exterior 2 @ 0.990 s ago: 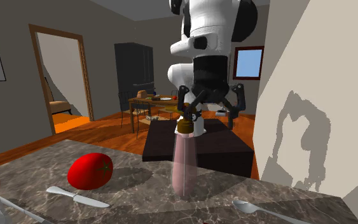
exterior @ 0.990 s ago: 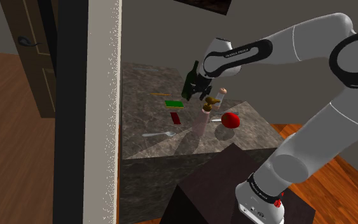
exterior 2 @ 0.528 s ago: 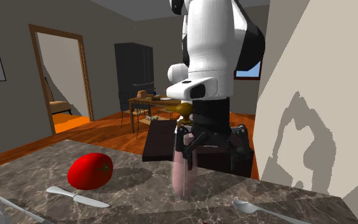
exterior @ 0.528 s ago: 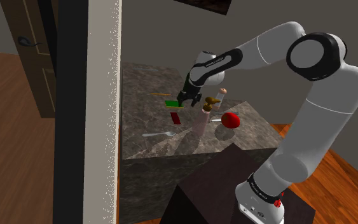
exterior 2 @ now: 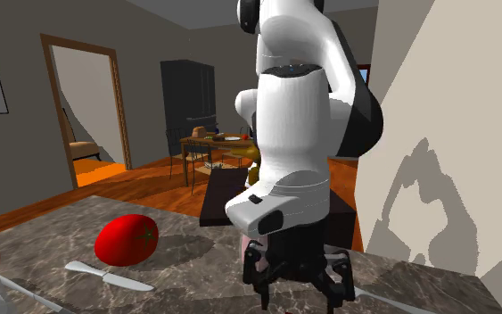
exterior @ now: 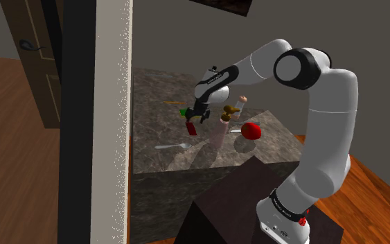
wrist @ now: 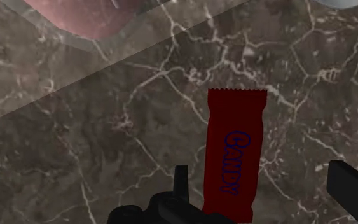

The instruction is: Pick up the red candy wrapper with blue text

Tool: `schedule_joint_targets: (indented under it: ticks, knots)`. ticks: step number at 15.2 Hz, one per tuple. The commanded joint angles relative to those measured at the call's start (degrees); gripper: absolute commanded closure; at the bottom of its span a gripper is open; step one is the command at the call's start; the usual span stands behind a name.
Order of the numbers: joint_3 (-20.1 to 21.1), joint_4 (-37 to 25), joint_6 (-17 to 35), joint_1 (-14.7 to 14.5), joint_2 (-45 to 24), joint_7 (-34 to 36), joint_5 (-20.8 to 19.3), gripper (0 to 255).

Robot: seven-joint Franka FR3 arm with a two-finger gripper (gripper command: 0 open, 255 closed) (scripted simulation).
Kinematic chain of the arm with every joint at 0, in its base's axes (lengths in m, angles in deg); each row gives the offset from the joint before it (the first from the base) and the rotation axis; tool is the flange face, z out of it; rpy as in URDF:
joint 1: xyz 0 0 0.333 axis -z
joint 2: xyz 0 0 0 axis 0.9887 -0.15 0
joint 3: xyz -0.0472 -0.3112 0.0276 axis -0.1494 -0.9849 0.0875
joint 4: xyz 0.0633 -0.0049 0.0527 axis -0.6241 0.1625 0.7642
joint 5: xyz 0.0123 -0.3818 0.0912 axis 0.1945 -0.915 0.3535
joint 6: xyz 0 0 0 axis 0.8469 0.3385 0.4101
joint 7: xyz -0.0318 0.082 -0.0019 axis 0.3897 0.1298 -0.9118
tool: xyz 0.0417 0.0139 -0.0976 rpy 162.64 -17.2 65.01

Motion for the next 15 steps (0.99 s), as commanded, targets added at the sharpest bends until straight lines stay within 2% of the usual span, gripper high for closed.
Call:
schedule_joint_targets:
  ticks: [1, 10, 11, 15]
  knots:
    - [0.2, -2.6, 0.4, 0.5, -3.4, -0.1, 0.6, 0]
    - [0.9, -3.7, 4.2, 1.0, -8.3, -0.9, 1.4, 0]
    - [1.0, -3.7, 4.2, 1.0, -8.3, -1.0, 1.4, 255]
    - [1.0, -3.8, 4.2, 1.0, -8.4, -1.0, 1.4, 255]
